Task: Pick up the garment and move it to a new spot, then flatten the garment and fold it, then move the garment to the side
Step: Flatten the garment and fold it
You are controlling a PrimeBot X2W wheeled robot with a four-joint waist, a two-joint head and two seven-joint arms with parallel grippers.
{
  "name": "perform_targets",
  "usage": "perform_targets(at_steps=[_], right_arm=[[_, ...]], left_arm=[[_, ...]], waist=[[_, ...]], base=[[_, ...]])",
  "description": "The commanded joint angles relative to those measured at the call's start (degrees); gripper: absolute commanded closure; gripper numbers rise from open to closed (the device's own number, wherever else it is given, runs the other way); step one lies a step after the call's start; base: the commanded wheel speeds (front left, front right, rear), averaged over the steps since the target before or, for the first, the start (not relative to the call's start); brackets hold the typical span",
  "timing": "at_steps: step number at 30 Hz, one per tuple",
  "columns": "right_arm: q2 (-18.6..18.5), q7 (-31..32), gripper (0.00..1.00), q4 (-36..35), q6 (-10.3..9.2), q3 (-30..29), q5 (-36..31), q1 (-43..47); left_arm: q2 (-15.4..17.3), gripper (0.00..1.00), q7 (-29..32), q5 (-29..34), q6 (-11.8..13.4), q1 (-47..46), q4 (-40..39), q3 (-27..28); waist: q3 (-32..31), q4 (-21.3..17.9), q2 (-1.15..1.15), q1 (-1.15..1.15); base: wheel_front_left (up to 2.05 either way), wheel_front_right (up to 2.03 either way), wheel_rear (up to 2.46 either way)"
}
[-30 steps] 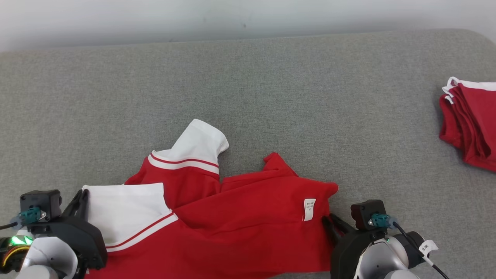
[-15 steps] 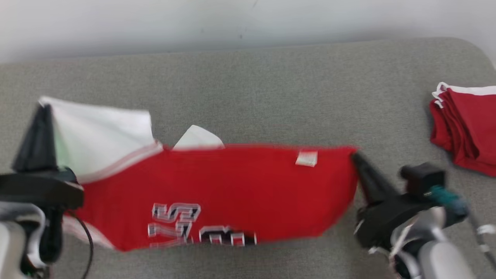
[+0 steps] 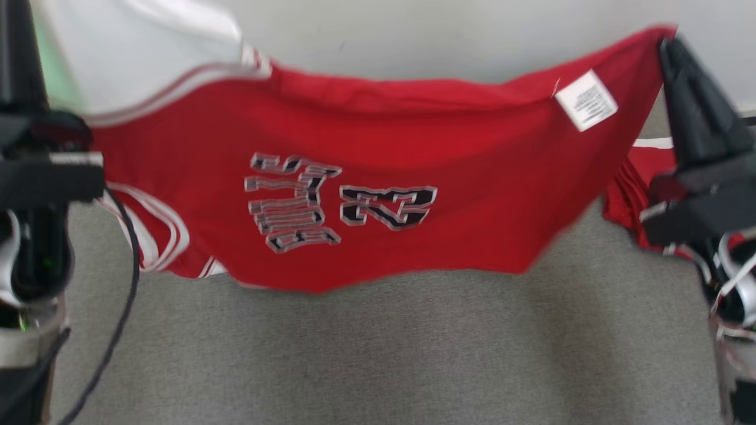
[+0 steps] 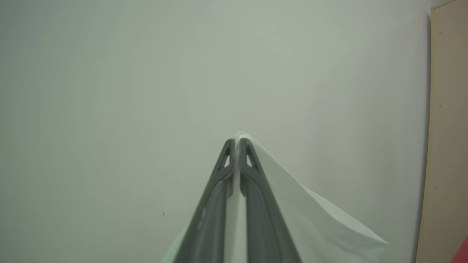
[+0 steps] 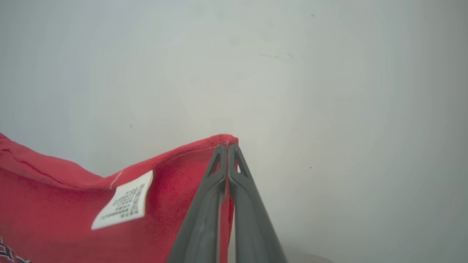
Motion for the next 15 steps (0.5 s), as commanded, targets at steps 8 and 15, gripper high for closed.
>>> perform_targets(at_steps=[8, 15], right_arm=[[-3.03, -0.49, 1.0, 6.92, 0.04, 3.81, -0.82, -14.47], [-2.48, -0.61, 1.0, 16.97, 0.04, 8.77, 1.59, -22.01]], left_arm=[[-3.24, 1.0, 0.91, -1.98, 1.06, -11.52, 4.06, -0.31], [-6.43, 1.0, 1.03, -0.59, 3.4, -19.41, 10.88, -2.11]], waist=[[0.54, -2.53, 0.0, 0.01], [9.55, -2.35, 0.0, 0.01]], base=[[0.0, 0.0, 0.0], [0.0, 0.0, 0.0]])
